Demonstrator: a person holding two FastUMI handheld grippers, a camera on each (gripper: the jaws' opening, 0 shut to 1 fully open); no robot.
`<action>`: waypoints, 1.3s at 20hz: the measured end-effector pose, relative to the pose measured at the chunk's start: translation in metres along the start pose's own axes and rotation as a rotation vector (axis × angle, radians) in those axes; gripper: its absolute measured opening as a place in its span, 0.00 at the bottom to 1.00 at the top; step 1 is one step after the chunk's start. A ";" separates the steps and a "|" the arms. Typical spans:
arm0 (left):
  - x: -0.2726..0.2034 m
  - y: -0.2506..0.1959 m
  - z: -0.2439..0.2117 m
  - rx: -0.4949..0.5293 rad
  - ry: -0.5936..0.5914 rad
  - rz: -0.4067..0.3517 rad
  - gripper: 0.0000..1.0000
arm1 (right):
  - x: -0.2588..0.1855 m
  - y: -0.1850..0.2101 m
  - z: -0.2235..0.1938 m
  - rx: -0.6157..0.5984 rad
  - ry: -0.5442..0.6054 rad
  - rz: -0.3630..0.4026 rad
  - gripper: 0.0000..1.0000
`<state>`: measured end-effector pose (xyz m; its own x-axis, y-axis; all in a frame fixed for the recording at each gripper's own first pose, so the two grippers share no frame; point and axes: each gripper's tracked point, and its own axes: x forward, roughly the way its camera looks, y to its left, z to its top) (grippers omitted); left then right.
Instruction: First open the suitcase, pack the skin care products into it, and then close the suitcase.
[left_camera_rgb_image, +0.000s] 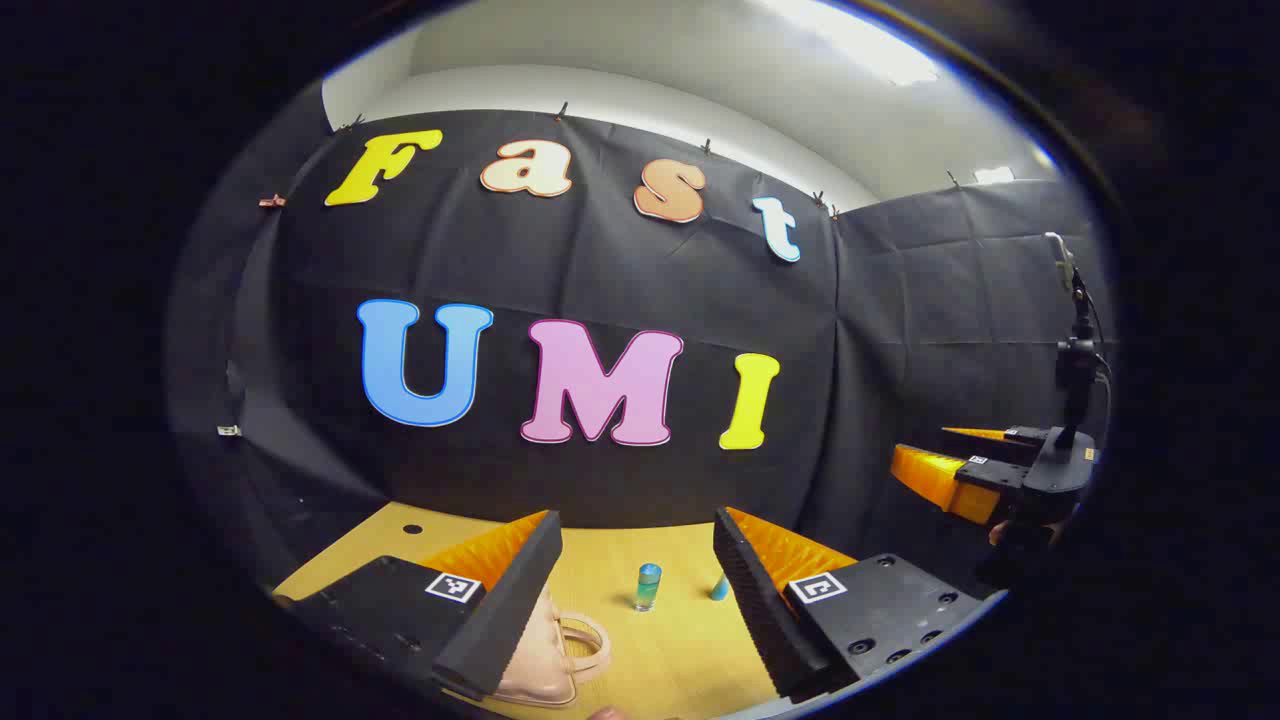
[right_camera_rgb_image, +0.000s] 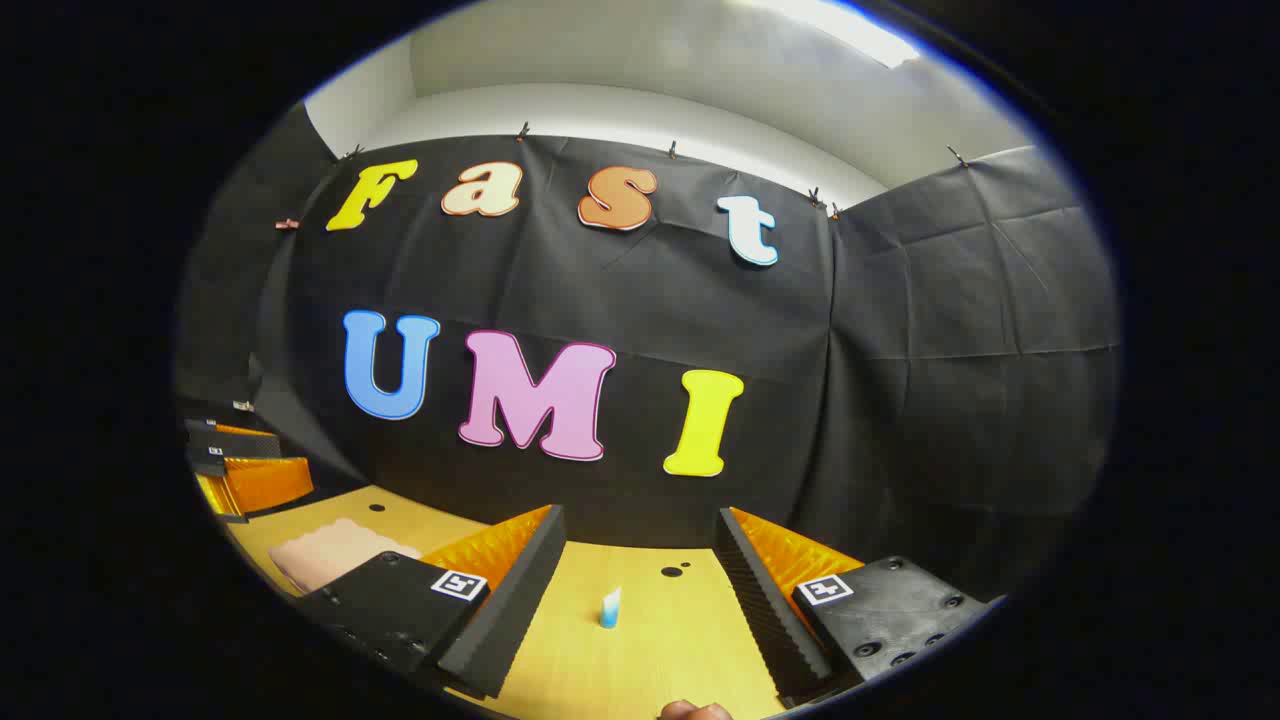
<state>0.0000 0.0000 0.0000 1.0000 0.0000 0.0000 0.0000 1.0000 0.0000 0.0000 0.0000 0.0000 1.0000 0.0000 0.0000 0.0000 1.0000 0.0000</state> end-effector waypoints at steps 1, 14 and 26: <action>0.002 0.000 -0.004 -0.001 0.009 -0.007 0.96 | 0.000 -0.001 -0.001 -0.013 0.001 -0.008 0.96; 0.010 -0.003 -0.010 -0.016 0.043 -0.051 0.96 | -0.001 0.002 0.006 -0.071 -0.017 0.002 0.97; 0.015 0.004 -0.041 -0.031 0.139 -0.042 0.96 | 0.001 0.015 0.000 -0.073 -0.019 0.026 0.96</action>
<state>0.0148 0.0044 -0.0414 0.9895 -0.0442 -0.1376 0.0399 0.9986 -0.0340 0.0007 0.0148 -0.0001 0.9995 0.0262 0.0178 -0.0248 0.9970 -0.0734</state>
